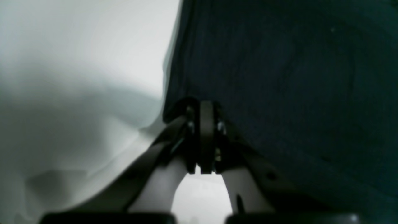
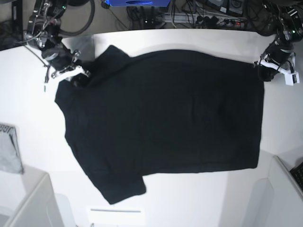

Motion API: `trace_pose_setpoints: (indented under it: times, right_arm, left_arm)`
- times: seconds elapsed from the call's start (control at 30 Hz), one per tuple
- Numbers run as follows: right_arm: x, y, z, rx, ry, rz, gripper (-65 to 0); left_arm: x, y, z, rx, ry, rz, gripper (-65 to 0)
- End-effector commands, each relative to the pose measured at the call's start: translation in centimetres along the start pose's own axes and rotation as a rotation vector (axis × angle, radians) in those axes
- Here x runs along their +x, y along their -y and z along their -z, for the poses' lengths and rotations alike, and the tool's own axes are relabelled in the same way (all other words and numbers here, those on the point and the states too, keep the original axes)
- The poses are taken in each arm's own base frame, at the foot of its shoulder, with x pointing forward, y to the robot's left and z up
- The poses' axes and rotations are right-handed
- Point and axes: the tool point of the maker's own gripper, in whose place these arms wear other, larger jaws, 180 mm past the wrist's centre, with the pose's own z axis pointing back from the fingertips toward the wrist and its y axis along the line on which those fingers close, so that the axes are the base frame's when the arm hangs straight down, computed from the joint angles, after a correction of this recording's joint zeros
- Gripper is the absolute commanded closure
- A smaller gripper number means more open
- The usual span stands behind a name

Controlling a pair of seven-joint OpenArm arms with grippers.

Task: Fold the T-shirt properly
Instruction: 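Lift the shoulder corners with both grippers and pull them toward the robot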

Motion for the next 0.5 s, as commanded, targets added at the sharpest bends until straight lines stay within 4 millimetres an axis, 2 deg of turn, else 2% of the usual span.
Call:
trace_pose_setpoints:
  times: [0.0,0.13,0.23,0.47]
  right_arm:
    - [1.2,-0.7,-0.1,0.021,0.033,-0.012,0.0]
    - [2.5,-1.8,0.4,0.050,0.035,-0.024,0.0]
    - [3.3,-2.1,1.2,0.062,0.037,-0.019,0.0]
    - [4.6,-2.3,2.8,0.077,0.042,0.001,0.0]
  left_arm:
    - [1.4,0.0,-0.2,-0.003,0.035,0.011,0.0]
    - [2.1,0.1,0.1,-0.003,0.044,0.000,0.0]
    - [2.7,-0.4,0.3,0.033,0.060,-0.059,0.0]
    - [3.4,-0.3,0.7,0.032,0.076,-0.076,0.0]
